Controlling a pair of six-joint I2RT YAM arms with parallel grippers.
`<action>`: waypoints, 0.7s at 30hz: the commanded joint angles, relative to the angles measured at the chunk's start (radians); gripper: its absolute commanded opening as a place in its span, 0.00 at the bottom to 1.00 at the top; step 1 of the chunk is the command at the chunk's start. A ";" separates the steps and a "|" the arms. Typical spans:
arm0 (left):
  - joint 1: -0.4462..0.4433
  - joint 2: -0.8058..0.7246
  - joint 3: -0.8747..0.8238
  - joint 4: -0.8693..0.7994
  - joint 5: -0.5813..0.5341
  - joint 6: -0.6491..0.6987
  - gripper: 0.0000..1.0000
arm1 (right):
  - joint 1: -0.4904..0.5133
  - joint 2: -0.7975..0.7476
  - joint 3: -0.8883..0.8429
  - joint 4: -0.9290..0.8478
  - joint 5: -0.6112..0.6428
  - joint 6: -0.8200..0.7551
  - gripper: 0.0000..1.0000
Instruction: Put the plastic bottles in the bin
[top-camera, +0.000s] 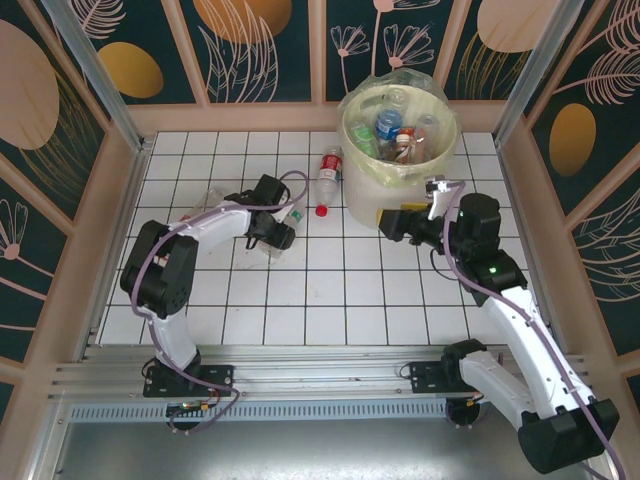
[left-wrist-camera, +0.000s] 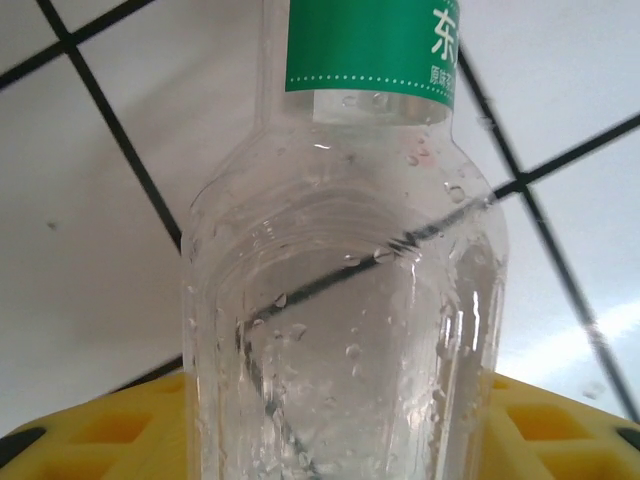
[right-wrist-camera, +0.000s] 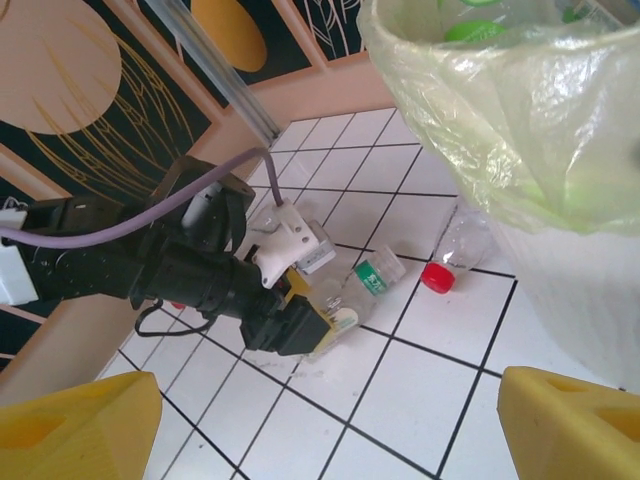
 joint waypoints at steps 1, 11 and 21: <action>0.005 -0.160 -0.075 0.135 0.207 -0.113 0.53 | 0.013 -0.014 -0.045 0.121 -0.045 0.135 0.87; -0.085 -0.437 -0.341 0.517 0.494 -0.335 0.53 | 0.098 0.038 -0.104 0.333 -0.040 0.319 0.82; -0.210 -0.524 -0.391 0.717 0.523 -0.440 0.53 | 0.193 0.149 -0.069 0.394 0.000 0.329 0.80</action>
